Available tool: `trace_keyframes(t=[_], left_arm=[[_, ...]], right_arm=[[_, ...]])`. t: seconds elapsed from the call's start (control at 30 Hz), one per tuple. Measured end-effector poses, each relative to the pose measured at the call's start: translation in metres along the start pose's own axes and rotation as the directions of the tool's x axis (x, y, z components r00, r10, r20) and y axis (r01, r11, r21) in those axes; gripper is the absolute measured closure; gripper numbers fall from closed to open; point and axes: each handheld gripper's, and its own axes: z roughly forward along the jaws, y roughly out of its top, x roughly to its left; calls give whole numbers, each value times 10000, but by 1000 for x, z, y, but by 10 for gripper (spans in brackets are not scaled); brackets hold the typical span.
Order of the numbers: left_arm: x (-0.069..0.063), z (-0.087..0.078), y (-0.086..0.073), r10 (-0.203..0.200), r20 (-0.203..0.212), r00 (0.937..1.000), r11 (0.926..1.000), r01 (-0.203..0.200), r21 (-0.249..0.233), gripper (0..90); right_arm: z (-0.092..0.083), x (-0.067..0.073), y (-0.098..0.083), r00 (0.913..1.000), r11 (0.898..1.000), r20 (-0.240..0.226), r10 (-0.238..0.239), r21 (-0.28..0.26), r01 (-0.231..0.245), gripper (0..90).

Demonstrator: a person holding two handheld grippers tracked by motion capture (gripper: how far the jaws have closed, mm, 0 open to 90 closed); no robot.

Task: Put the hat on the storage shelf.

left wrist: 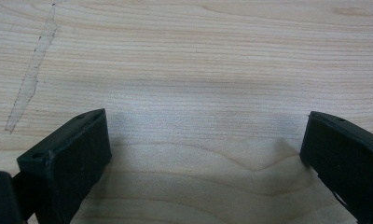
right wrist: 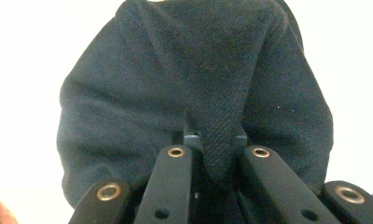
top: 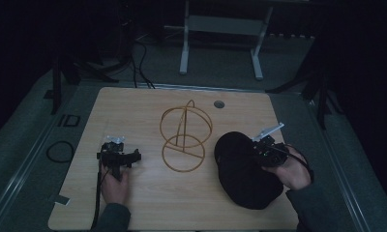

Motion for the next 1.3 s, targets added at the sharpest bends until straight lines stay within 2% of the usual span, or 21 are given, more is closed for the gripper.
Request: trace_keyframes(t=[0.17,0.27,0.63,1.3], left_arm=[[0,0,0,-2,-5,10000,10000,2,1,12],[0,0,0,-1,-5,10000,10000,1,2,12],[0,0,0,20,-6,10000,10000,-20,26,12],[0,0,0,0,-5,10000,10000,0,11,12]], right_arm=[[0,-6,3,9999,9999,-85,-115,-47,115,856],[0,-16,8,9995,9997,-223,-236,-110,233,854],[-8,-25,22,9978,9979,-169,-637,-144,634,854],[-35,-38,42,9948,9940,300,-973,-479,987,851]])
